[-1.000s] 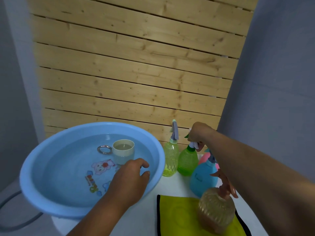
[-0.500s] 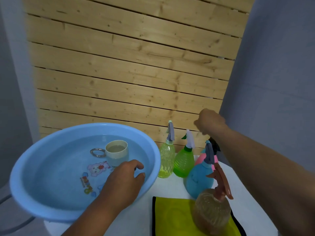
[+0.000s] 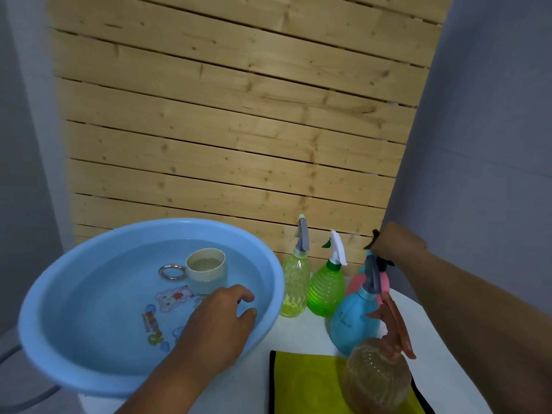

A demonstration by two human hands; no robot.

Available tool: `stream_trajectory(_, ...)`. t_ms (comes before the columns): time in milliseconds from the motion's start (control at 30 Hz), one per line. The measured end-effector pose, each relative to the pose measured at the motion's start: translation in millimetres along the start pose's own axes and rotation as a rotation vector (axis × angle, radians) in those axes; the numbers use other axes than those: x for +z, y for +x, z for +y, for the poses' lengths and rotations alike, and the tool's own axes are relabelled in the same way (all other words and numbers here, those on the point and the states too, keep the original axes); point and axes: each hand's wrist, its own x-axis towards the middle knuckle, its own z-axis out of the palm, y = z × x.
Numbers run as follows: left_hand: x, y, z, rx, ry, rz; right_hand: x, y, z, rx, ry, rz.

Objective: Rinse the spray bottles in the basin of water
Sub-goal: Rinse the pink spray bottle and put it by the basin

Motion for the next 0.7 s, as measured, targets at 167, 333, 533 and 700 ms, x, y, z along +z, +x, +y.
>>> stream_trajectory(167, 0, 1, 1, -0.015, 0.000, -0.021, -50, -11, -15, -0.109, 0.003, 0.344)
stream_trajectory(333, 0, 1, 0, -0.027, -0.011, -0.031, -121, -49, -44, -0.191, -0.017, 0.498)
stream_trajectory(533, -4, -1, 4, 0.020, -0.252, 0.011, -157, -116, -69, -0.356, 0.069, 0.381)
stream_trajectory(700, -13, -2, 20, 0.159, -0.538, 0.007, -143, -159, -86, -0.518, 0.282, 0.161)
